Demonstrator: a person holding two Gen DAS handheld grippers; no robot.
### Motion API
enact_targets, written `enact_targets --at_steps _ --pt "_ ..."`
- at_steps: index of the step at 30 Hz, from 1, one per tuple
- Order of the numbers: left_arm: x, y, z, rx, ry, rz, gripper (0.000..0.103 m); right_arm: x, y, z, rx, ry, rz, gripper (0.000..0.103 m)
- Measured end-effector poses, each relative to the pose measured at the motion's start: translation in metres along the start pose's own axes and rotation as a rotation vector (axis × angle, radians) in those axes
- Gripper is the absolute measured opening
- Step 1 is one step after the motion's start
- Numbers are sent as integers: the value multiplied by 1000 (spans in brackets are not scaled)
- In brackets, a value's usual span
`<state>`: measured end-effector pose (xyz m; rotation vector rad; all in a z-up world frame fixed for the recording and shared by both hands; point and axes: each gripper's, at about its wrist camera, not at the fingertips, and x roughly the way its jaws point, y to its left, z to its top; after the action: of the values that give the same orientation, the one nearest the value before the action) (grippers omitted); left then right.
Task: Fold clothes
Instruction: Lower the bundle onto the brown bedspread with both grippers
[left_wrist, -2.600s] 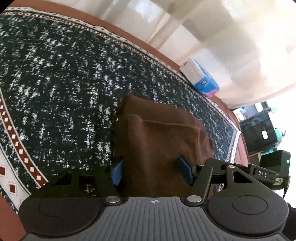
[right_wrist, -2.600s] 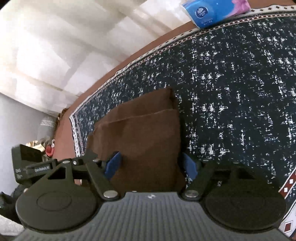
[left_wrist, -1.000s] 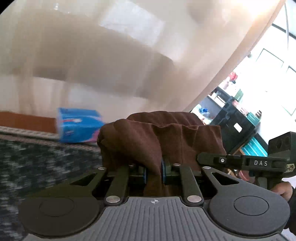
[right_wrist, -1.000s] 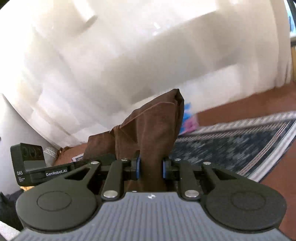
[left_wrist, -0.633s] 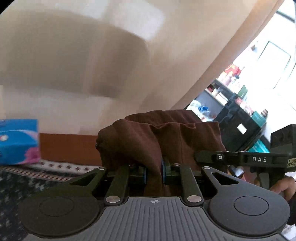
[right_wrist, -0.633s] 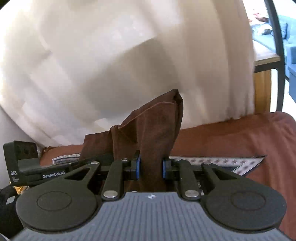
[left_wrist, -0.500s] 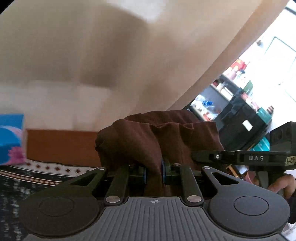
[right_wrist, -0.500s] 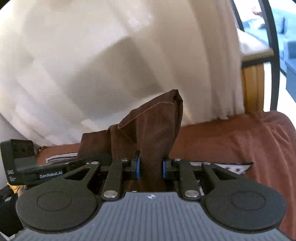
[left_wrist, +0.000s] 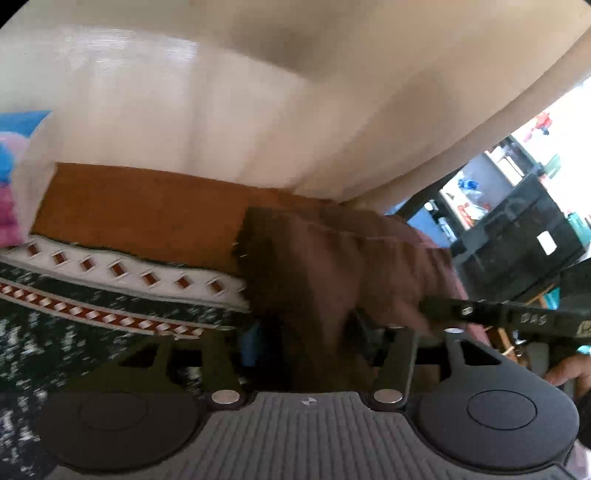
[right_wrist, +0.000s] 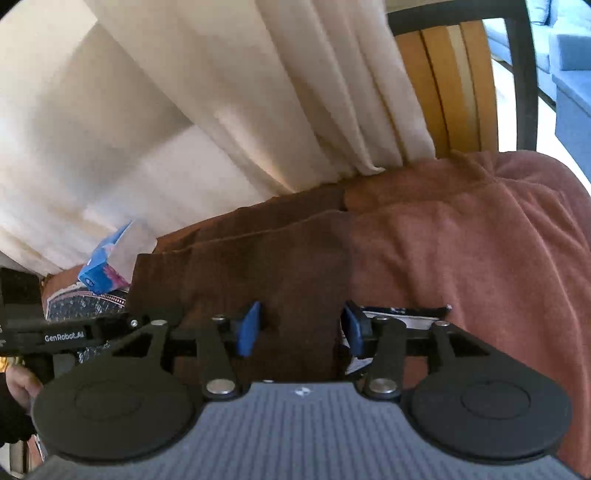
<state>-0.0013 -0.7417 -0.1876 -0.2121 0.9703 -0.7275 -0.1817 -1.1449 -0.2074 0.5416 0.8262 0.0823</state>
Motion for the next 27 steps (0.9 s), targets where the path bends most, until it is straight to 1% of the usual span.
enact_targets --at_steps 1,2,3,4,6,7,8,11,12,14,17,18,19,20,21,23,24,25,27 --pt "-3 4 -1 -3 2 12 64 0 -2 1 0 -4 -6 58" --pt "-7 8 -1 -5 3 22 64 -1 -4 1 0 -9 -13 61" --pt "-15 8 0 3 -1 41 64 -4 -3 2 -6 -15 -21 61" --pt "-24 8 0 13 -6 61 67 -9 0 3 -18 -26 -37 61" --pt "-48 2 4 62 -50 96 66 -26 9 7 -50 -87 -71 56" --pt "-63 -4 6 94 -84 98 66 -36 15 10 -70 -133 -71 56" --pt "-74 -11 10 130 -118 78 66 -45 22 11 -100 -178 -71 56" --pt "-65 -38 20 267 -141 43 67 -50 46 19 -224 -211 -49 56" --pt "-61 -47 23 313 -147 31 67 -42 52 24 -251 -189 -54 56" --pt "-37 -54 26 360 -132 50 67 -18 58 26 -284 -145 -79 55" --pt "12 -54 25 367 -41 93 67 12 58 27 -290 -97 -117 55" --pt "23 -51 21 373 -29 107 65 22 58 26 -290 -79 -128 55" --pt "29 -47 16 372 -41 110 70 26 55 24 -284 -78 -136 55" --pt "29 -42 14 361 -54 107 73 29 52 22 -277 -76 -144 56" --pt "29 -37 13 349 -67 103 73 31 51 22 -276 -82 -146 58" --pt "24 -38 14 339 -64 111 74 30 47 24 -272 -79 -143 58" --pt "18 -40 13 339 -66 120 72 27 48 27 -271 -79 -143 57" --pt "7 -43 11 339 -89 130 70 17 52 25 -280 -103 -151 57" --pt "-16 -46 0 348 -127 130 71 -3 61 18 -298 -143 -154 58"
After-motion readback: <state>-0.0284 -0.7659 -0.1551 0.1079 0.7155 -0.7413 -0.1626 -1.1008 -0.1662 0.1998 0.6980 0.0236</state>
